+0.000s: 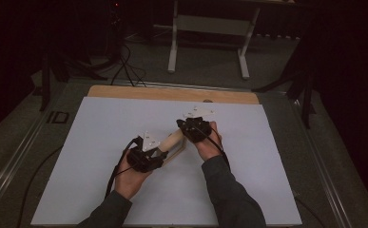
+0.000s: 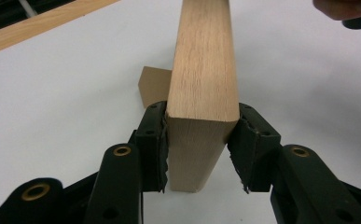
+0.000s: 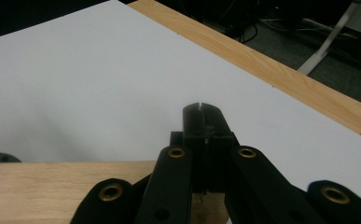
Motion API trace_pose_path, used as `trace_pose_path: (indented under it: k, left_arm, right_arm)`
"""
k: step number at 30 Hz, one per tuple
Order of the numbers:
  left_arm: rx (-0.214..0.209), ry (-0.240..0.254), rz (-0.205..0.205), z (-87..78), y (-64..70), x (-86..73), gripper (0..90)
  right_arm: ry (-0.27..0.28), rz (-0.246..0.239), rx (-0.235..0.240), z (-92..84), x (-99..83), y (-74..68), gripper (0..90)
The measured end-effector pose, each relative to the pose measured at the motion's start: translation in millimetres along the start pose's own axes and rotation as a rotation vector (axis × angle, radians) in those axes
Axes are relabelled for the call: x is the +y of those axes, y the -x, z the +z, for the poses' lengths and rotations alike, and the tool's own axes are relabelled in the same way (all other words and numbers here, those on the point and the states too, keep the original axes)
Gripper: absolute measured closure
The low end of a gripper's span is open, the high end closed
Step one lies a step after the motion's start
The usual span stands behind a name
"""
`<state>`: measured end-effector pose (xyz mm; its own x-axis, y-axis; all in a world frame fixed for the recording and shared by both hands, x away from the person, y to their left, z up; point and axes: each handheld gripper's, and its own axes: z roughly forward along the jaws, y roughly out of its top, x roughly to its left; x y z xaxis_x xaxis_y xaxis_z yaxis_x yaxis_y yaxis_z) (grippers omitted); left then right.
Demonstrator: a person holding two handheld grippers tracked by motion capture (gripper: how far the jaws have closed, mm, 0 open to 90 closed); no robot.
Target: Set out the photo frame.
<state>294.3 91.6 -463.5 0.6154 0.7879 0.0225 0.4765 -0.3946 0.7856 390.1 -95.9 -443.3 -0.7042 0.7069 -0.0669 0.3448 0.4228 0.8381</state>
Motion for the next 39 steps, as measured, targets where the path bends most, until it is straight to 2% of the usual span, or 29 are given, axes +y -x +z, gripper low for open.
trace_pose_path:
  k: [15,39]
  left_arm:
    - [0.025,0.006,-0.031,1.2,-10.8,-2.1,57.8]
    - [0.051,0.006,-0.054,4.3,-15.7,-3.1,57.6]
  right_arm:
    - [0.006,0.006,-0.008,-5.9,-5.4,2.0,89.6]
    - [-0.005,0.011,-0.002,-14.9,-10.3,2.5,88.6]
